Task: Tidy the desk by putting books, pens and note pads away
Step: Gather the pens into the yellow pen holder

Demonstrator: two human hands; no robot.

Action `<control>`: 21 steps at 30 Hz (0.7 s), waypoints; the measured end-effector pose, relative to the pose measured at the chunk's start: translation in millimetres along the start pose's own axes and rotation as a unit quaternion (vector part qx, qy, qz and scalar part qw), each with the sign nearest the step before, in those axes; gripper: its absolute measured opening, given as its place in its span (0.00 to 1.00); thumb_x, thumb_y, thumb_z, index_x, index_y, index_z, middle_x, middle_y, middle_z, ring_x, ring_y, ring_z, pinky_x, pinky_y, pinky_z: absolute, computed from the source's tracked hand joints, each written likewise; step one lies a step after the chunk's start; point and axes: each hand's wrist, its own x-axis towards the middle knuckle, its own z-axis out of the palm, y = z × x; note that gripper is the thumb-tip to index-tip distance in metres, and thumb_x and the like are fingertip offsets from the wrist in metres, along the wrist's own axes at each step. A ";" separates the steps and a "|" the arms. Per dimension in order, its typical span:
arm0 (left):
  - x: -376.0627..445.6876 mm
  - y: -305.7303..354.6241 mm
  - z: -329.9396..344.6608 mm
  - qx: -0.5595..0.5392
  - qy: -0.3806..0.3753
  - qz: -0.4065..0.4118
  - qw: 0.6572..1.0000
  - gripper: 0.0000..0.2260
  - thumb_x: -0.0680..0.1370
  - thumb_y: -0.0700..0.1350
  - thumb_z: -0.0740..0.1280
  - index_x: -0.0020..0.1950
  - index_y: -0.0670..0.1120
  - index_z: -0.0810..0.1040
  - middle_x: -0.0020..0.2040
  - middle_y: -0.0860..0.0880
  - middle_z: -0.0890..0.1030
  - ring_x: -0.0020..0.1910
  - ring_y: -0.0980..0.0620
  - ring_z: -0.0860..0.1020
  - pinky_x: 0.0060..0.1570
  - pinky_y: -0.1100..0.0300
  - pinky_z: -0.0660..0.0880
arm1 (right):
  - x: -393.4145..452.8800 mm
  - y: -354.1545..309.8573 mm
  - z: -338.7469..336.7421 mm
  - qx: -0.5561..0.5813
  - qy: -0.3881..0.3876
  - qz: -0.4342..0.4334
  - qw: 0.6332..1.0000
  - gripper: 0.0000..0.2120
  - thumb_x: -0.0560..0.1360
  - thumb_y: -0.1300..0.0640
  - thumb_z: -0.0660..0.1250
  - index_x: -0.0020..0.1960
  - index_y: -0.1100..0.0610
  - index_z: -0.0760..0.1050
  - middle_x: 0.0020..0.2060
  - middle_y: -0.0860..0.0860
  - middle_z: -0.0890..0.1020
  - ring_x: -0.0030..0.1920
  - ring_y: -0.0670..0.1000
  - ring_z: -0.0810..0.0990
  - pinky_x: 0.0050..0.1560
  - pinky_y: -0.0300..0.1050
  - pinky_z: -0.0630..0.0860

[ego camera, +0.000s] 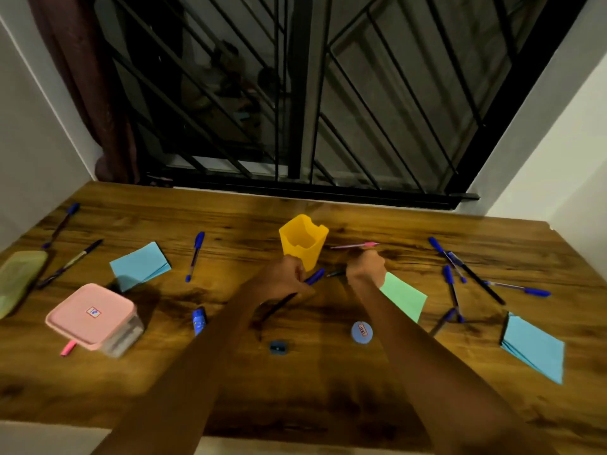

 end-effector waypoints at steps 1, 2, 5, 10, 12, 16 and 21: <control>-1.6 3.8 -6.3 -0.052 -0.010 0.006 0.999 0.08 0.69 0.43 0.74 0.45 0.45 0.78 0.39 0.47 0.82 0.38 0.51 0.79 0.37 0.60 0.73 | 1.1 -1.1 0.7 -0.019 -0.005 0.002 1.000 0.12 0.75 0.61 0.64 0.56 0.66 0.75 0.55 0.63 0.80 0.57 0.64 0.78 0.57 0.55 0.76; -2.5 8.4 -13.6 -0.101 -0.018 0.016 0.995 0.08 0.70 0.40 0.73 0.47 0.44 0.77 0.39 0.46 0.82 0.38 0.51 0.80 0.37 0.61 0.73 | 3.8 -0.7 1.8 -0.035 -0.011 0.002 0.999 0.13 0.75 0.61 0.64 0.58 0.66 0.74 0.58 0.63 0.78 0.59 0.64 0.77 0.58 0.54 0.75; 0.8 18.8 -39.4 -0.198 -0.002 0.048 0.979 0.07 0.75 0.36 0.68 0.52 0.39 0.76 0.40 0.45 0.82 0.38 0.54 0.80 0.38 0.67 0.74 | 11.7 -1.8 5.1 -0.047 -0.028 0.004 0.998 0.15 0.75 0.61 0.65 0.60 0.65 0.72 0.60 0.62 0.77 0.61 0.62 0.76 0.59 0.52 0.74; 14.0 35.0 -68.1 -0.226 0.119 0.080 0.963 0.08 0.79 0.37 0.62 0.57 0.39 0.76 0.43 0.49 0.81 0.38 0.65 0.79 0.37 0.75 0.74 | 25.8 1.2 11.6 0.037 -0.064 0.058 0.996 0.13 0.73 0.61 0.67 0.57 0.63 0.73 0.55 0.61 0.79 0.55 0.61 0.80 0.55 0.55 0.79; 20.7 40.9 -72.3 -0.253 0.170 0.082 0.949 0.09 0.79 0.37 0.62 0.58 0.37 0.75 0.42 0.49 0.81 0.40 0.62 0.79 0.38 0.73 0.75 | 30.2 -2.0 5.1 0.086 -0.050 0.073 0.992 0.14 0.74 0.57 0.68 0.56 0.63 0.74 0.54 0.59 0.80 0.52 0.61 0.81 0.53 0.55 0.80; 32.4 52.7 -76.5 -0.295 0.253 0.071 0.919 0.09 0.79 0.35 0.61 0.59 0.34 0.72 0.46 0.43 0.80 0.41 0.58 0.79 0.38 0.74 0.75 | 36.2 -41.1 -27.1 0.223 0.013 0.015 0.975 0.15 0.74 0.53 0.68 0.54 0.63 0.77 0.49 0.56 0.82 0.45 0.56 0.82 0.41 0.46 0.78; 45.8 57.0 -67.4 -0.269 0.312 0.040 0.910 0.09 0.79 0.35 0.61 0.58 0.36 0.71 0.47 0.42 0.79 0.43 0.56 0.79 0.39 0.72 0.75 | 27.6 -90.1 -34.2 0.265 -0.046 -0.169 0.948 0.07 0.75 0.59 0.68 0.52 0.59 0.74 0.43 0.54 0.83 0.37 0.48 0.82 0.37 0.42 0.81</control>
